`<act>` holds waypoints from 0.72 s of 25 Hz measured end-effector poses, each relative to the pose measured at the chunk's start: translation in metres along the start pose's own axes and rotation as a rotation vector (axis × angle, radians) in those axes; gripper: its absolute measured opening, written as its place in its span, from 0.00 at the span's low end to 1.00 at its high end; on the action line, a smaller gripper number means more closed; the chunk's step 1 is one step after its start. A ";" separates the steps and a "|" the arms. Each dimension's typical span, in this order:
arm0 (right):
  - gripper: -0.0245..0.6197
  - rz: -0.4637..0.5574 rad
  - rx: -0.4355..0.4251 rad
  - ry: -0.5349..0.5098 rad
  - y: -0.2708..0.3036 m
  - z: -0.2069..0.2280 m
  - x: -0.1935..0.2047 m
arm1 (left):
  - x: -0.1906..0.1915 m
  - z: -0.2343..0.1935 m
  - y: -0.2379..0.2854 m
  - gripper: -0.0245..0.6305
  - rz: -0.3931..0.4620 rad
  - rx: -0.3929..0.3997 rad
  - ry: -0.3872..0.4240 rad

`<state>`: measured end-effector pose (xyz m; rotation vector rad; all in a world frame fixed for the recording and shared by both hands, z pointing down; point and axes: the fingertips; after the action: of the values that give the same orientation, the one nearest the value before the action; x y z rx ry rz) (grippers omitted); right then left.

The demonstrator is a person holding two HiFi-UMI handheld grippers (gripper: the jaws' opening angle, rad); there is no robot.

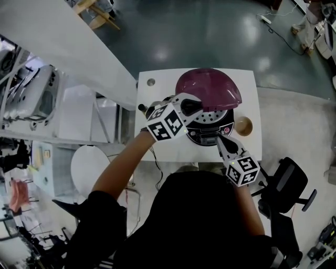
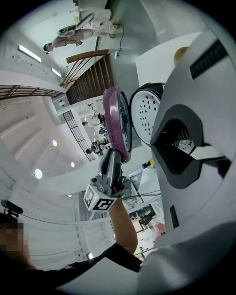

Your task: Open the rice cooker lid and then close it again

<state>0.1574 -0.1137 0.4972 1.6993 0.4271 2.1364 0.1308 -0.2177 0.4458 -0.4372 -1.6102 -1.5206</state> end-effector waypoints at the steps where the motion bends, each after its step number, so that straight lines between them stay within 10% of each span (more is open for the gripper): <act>1: 0.04 -0.003 0.002 0.003 -0.002 0.000 0.003 | 0.002 0.003 0.002 0.14 -0.002 0.004 -0.004; 18: 0.04 -0.040 0.027 0.011 -0.018 -0.001 0.027 | 0.024 0.027 0.024 0.14 -0.033 0.043 -0.026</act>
<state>0.1531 -0.0850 0.5115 1.6798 0.4919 2.1217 0.1262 -0.1949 0.4819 -0.4102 -1.6740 -1.5076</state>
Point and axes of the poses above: the fingertips, and each gripper's own axes: y forward along the fingers, z to its right, x out of its underside, and after that the axes turned 14 degrees about x, right-handed
